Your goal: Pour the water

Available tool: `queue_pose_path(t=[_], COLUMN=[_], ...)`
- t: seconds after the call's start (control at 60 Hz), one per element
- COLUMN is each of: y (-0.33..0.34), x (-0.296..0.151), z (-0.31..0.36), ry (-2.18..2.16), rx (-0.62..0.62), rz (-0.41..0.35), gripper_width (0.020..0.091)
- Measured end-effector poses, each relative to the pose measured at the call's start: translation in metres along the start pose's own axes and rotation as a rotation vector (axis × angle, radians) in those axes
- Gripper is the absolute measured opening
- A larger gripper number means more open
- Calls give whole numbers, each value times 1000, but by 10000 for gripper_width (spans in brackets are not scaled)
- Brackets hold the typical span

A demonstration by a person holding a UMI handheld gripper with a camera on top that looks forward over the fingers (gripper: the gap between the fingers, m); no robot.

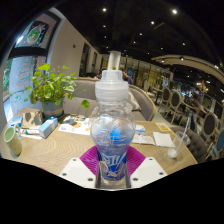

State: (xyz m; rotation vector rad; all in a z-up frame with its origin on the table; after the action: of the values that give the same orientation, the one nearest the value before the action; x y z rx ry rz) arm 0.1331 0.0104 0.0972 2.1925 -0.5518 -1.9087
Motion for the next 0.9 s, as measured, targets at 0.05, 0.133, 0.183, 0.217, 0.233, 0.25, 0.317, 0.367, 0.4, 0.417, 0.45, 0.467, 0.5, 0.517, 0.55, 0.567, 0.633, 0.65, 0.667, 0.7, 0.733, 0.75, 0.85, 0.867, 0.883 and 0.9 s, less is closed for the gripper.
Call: queue_pose_path(t=[0.05,0.133,0.183,0.217,0.233,0.25,0.317,0.367,0.4,0.417,0.45,0.467,0.5,0.517,0.55,0.567,0.633,0.65,0.667,0.7,0.733,0.75,0.85,0.867,0.883,0.9], y=[10,29,41,46,49,52,66,71,74,75,78,79,79,75,74,74,69,65,66,65,63,58,52,52,48,48], x=[-15,-47,-68,-82,-89,-95,-120,-135,-143,-146,-153,-154,-156,-154,-153,-151,-147,-143,-143,-140,-136,-134,-120,-117,-115,-113], z=[2,9,17,26,31,36,59,82,97,105,121,129,146,156,169,175,198,202,208,217,225,228,244,245,246,249], ry=[67,219,315,384,422,464,653,811,918,971,1074,1126,1218,1263,1353,1393,1539,1578,1613,1680,1746,1784,1960,1981,1998,2007], rx=[39,113,157,182,195,209,267,301,319,328,337,340,341,338,332,331,330,333,334,331,331,329,320,317,313,308], rz=[-10,-45,-62,-76,-83,-88,-110,-131,-141,-146,-157,-160,-167,-174,-169,-165,-164,-165,-162,-162,-159,-157,-116,-108,-106,-100], gripper_width=[334,335,334,335,334,335,335,334,334,334,332,334,334,334,333,333,333,334,334,333,334,336,333,333,334,334])
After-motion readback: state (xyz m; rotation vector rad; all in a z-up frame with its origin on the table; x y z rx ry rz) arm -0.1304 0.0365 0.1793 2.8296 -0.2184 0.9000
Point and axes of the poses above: the point between the fingertips, and its own axes, seen from behind it with the camera up: z to the left, x down, y backward, against the way the camera looks, the point moved 2 cm from there along y, backward, against the way the camera looks, and after that the axes turned 3 degrees about -z, right-handed, at the moved point
